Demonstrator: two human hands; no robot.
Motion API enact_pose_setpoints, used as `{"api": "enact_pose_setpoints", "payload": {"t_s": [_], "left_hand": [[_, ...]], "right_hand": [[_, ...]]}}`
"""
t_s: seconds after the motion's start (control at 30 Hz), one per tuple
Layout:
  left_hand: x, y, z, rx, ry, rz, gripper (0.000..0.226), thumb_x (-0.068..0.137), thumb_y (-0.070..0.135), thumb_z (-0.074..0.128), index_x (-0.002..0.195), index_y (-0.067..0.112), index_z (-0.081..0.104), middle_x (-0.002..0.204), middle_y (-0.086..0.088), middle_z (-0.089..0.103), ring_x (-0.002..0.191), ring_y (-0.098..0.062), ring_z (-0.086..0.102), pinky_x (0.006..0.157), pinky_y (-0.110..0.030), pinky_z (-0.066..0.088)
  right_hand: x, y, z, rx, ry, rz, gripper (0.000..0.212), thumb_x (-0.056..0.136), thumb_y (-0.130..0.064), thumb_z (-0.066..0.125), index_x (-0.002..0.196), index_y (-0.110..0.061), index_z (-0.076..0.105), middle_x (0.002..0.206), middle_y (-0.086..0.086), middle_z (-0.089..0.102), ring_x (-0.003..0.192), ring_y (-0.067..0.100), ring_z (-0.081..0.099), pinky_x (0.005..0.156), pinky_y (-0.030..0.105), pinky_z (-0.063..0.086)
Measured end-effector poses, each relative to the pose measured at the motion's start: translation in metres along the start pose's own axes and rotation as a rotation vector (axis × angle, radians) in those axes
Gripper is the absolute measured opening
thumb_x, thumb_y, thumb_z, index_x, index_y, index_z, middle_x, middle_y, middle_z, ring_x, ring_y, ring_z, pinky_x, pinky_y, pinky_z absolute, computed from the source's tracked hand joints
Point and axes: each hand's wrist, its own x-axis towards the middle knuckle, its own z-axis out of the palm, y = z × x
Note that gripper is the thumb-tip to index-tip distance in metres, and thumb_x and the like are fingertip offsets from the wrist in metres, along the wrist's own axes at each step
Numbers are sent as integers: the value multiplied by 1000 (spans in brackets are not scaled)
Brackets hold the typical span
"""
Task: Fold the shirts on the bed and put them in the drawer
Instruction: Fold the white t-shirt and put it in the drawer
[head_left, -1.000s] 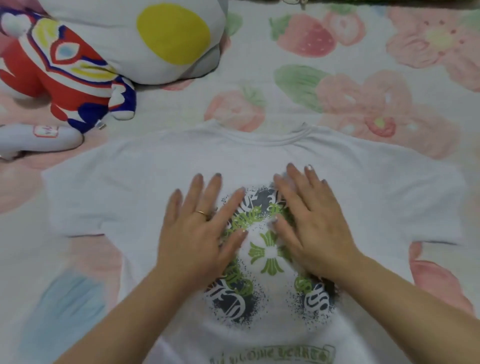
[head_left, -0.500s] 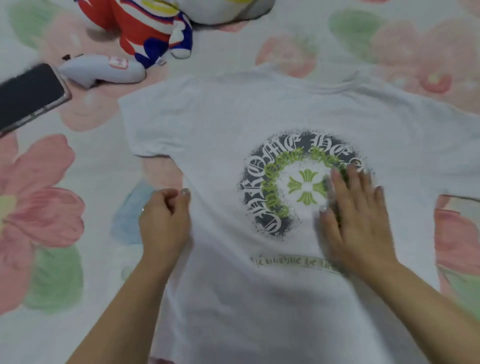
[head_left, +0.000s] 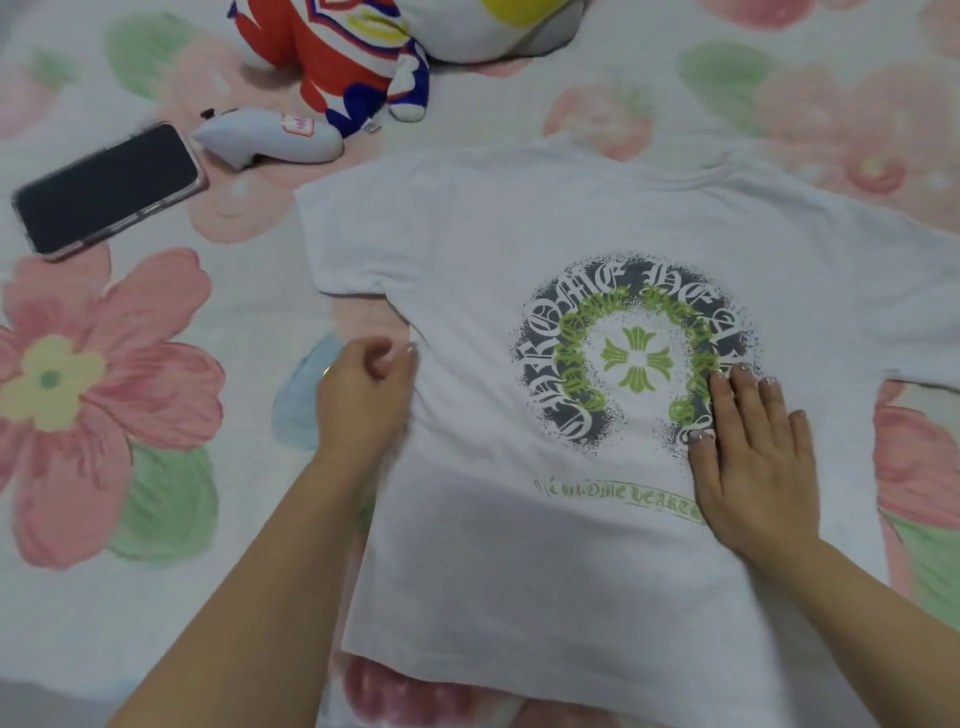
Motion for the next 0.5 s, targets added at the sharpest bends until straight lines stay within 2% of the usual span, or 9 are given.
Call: {"api": "enact_pose_setpoints", "payload": {"t_s": [0.1,0.13,0.23,0.3,0.4,0.5], "left_hand": [[25,16,15,42,-92,117,16,86,24,61,86,8,58,82,-15,61,83,-29,59,65,-26,34],[29,16,14,74,-87,119,19,88,25,60,79,9,56,81,-16,61,84,-32,59,65,-28,33],[8,-1,-7,256,-113,18,42,90,44,50,65,11,49,66,-6,56,76,-32,55,65,-33,33],[-28,-18,-20,426,-161,-18,51,87,57,43,59,14,43,57,1,47,68,-27,47,61,-32,29],[-97,-34,-23,445,-208,-37,45,85,57,43,62,19,37,58,5,42,67,-25,45,62,-33,29],[-127,-52,-24,261,-164,-77,31,89,43,51,79,14,54,77,-6,63,84,-33,57,70,-33,34]], "right_hand": [[0,3,2,12,18,-6,63,88,-40,22,144,-12,30,151,11,30,139,34,25,110,50,18],[1,4,1,12,20,-22,63,88,-40,22,144,-12,30,151,12,29,139,34,25,111,50,17],[-6,11,-1,20,4,-43,65,87,-41,20,145,-12,27,152,12,26,141,34,21,113,47,13],[-17,18,-5,44,-4,24,67,87,-44,17,146,-12,24,154,11,21,142,33,16,114,47,9],[-48,11,-10,115,23,123,70,87,-45,20,147,-10,18,155,15,15,143,32,9,116,46,5],[-90,-13,0,140,31,-54,64,90,-40,27,146,-10,18,152,12,20,142,30,17,114,43,10]]}}
